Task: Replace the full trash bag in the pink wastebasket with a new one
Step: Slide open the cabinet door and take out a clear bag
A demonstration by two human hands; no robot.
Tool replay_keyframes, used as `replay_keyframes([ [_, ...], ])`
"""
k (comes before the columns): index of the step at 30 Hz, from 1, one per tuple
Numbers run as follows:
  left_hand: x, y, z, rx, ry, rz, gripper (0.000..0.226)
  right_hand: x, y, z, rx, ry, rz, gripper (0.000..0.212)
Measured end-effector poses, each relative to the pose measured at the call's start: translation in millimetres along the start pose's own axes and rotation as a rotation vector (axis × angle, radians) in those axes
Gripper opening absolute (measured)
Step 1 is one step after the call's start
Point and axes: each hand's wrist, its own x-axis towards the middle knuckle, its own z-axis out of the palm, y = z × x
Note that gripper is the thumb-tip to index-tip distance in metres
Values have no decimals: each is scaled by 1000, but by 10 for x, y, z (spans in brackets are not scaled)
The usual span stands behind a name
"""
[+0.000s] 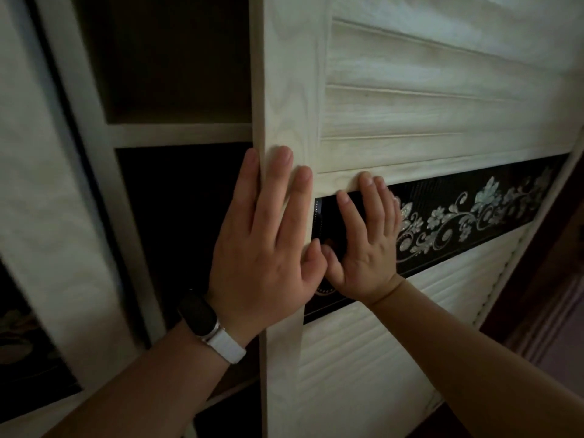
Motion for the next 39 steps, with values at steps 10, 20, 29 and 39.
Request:
replay_keyframes([
  [10, 310, 540, 819, -7, 0, 27, 72, -189, 1040, -34, -9, -20, 0, 62],
  [20, 523, 979, 1418, 88, -22, -29, 75, -342, 1814, -26, -4, -20, -2, 63],
  [29, 690, 1233, 1766, 91, -25, -12, 75, -416, 2230, -98, 25, -51, 14, 62],
  [39, 716, 1246, 1764, 121, -47, 32, 70, -380, 2270, -392, 111, -217, 14, 58],
])
